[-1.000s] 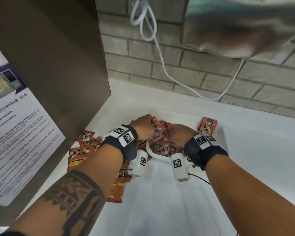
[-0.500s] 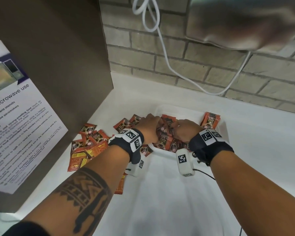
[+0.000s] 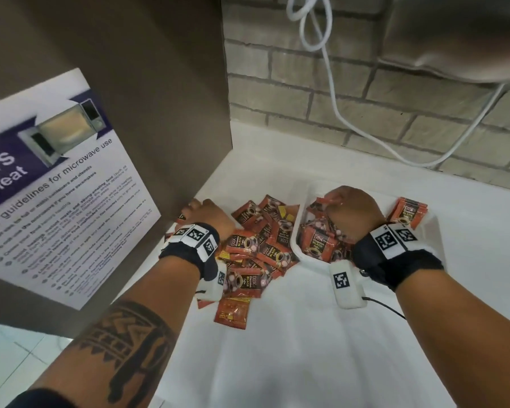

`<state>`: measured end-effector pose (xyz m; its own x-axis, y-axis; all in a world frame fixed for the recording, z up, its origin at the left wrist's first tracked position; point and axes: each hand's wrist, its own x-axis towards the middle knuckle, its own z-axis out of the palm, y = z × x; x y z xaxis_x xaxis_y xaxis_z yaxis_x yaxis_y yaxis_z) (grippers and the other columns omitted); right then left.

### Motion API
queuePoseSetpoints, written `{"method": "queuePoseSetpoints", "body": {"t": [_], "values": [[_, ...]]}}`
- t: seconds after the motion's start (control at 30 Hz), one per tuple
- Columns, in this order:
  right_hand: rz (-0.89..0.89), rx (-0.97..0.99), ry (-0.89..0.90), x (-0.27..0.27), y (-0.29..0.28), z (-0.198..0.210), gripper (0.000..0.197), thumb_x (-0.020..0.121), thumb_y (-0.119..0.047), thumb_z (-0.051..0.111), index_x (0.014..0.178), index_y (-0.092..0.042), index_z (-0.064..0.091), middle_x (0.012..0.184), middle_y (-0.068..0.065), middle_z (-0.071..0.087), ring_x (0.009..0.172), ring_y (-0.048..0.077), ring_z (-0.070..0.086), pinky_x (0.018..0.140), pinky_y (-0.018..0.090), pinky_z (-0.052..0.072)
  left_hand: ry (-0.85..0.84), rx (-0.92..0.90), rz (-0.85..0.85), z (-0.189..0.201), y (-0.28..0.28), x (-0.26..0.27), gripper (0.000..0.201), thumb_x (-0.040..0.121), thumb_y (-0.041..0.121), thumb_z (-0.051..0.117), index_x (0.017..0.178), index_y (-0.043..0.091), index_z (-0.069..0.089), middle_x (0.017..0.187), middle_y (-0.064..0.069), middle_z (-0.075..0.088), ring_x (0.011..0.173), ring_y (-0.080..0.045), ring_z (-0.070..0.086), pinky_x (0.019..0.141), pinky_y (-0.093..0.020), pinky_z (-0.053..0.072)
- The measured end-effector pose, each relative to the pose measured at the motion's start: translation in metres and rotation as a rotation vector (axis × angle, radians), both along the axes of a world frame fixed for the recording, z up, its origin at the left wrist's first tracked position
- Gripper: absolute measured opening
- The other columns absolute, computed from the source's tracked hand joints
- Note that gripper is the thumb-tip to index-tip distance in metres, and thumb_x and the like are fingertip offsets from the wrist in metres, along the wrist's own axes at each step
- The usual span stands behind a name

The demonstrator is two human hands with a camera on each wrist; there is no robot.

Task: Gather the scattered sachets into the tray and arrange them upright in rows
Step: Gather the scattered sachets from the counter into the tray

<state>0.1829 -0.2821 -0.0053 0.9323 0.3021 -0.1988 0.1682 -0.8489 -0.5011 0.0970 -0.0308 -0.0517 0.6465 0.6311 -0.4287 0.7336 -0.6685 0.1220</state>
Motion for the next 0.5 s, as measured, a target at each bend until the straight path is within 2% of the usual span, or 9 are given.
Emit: {"method": "queuePoseSetpoints", "body": {"t": [0.13,0.2,0.23,0.3,0.33,0.4,0.43,0.47,0.5], "values": [[0.075,0.171,-0.03,-0.013,0.04,0.006,0.017,0.094,-0.021,0.059,0.109,-0.024,0.066,0.111,-0.006,0.064,0.1,0.013,0.06,0.082,0.023,0.041,-0.029,-0.064,-0.048,-0.014,0.009,-0.016,0.057,0.091,0.038,0.046,0.136,0.003,0.053,0.141,-0.02,0.053,0.127,-0.039,0.052,0.108,-0.049,0.044],[0.159,0.153,0.018,-0.021,0.063,0.006,0.015,0.095,-0.023,0.059,0.108,-0.025,0.065,0.107,-0.007,0.064,0.097,0.013,0.059,0.079,0.023,0.041,-0.078,-0.087,-0.103,-0.013,0.006,-0.022,0.046,0.101,0.032,0.042,0.132,0.003,0.057,0.138,-0.02,0.056,0.126,-0.037,0.054,0.108,-0.047,0.044],[0.208,0.126,0.051,-0.026,0.074,0.005,0.017,0.095,-0.023,0.059,0.11,-0.023,0.065,0.109,-0.006,0.064,0.099,0.014,0.06,0.08,0.024,0.042,-0.117,-0.092,-0.13,-0.014,0.006,-0.023,0.043,0.102,0.03,0.041,0.13,0.003,0.059,0.134,-0.019,0.058,0.123,-0.037,0.056,0.106,-0.045,0.045],[0.301,0.027,0.095,-0.035,0.093,0.003,0.025,0.093,-0.024,0.062,0.118,-0.019,0.065,0.116,-0.002,0.065,0.107,0.018,0.06,0.087,0.027,0.047,-0.177,-0.126,-0.139,-0.01,0.01,-0.024,0.035,0.097,0.028,0.049,0.121,0.005,0.062,0.126,-0.017,0.065,0.108,-0.032,0.063,0.092,-0.037,0.051],[0.339,-0.032,0.106,-0.039,0.1,0.0,0.028,0.092,-0.024,0.064,0.119,-0.017,0.065,0.117,0.0,0.065,0.109,0.02,0.06,0.09,0.029,0.048,-0.18,-0.123,-0.16,-0.007,0.013,-0.025,0.033,0.094,0.024,0.055,0.121,0.005,0.061,0.123,-0.016,0.065,0.104,-0.029,0.063,0.083,-0.033,0.05],[0.415,-0.157,0.086,-0.047,0.112,-0.005,0.028,0.091,-0.024,0.066,0.117,-0.013,0.067,0.114,0.003,0.068,0.107,0.021,0.062,0.077,0.027,0.049,-0.142,-0.093,-0.173,-0.005,0.024,-0.028,0.041,0.09,0.02,0.063,0.128,0.007,0.057,0.128,-0.015,0.06,0.108,-0.028,0.061,0.077,-0.03,0.046],[0.444,-0.21,0.073,-0.051,0.116,-0.009,0.029,0.091,-0.024,0.066,0.118,-0.013,0.067,0.114,0.003,0.067,0.107,0.021,0.062,0.069,0.024,0.045,-0.143,-0.093,-0.164,-0.005,0.031,-0.029,0.046,0.089,0.02,0.066,0.132,0.008,0.055,0.131,-0.016,0.056,0.11,-0.029,0.06,0.078,-0.03,0.047],[0.463,-0.245,0.074,-0.054,0.12,-0.012,0.035,0.09,-0.023,0.069,0.122,-0.013,0.064,0.118,0.004,0.065,0.109,0.021,0.061,0.068,0.022,0.043,-0.162,-0.117,-0.154,-0.007,0.038,-0.031,0.053,0.087,0.021,0.069,0.136,0.009,0.053,0.135,-0.016,0.052,0.112,-0.029,0.059,0.083,-0.03,0.049],[0.479,-0.26,0.088,-0.056,0.124,-0.017,0.045,0.088,-0.022,0.072,0.13,-0.012,0.059,0.125,0.005,0.062,0.113,0.022,0.059,0.075,0.023,0.045,-0.168,-0.139,-0.144,-0.01,0.045,-0.032,0.063,0.084,0.023,0.074,0.141,0.011,0.049,0.139,-0.015,0.047,0.114,-0.03,0.059,0.087,-0.031,0.05]]}}
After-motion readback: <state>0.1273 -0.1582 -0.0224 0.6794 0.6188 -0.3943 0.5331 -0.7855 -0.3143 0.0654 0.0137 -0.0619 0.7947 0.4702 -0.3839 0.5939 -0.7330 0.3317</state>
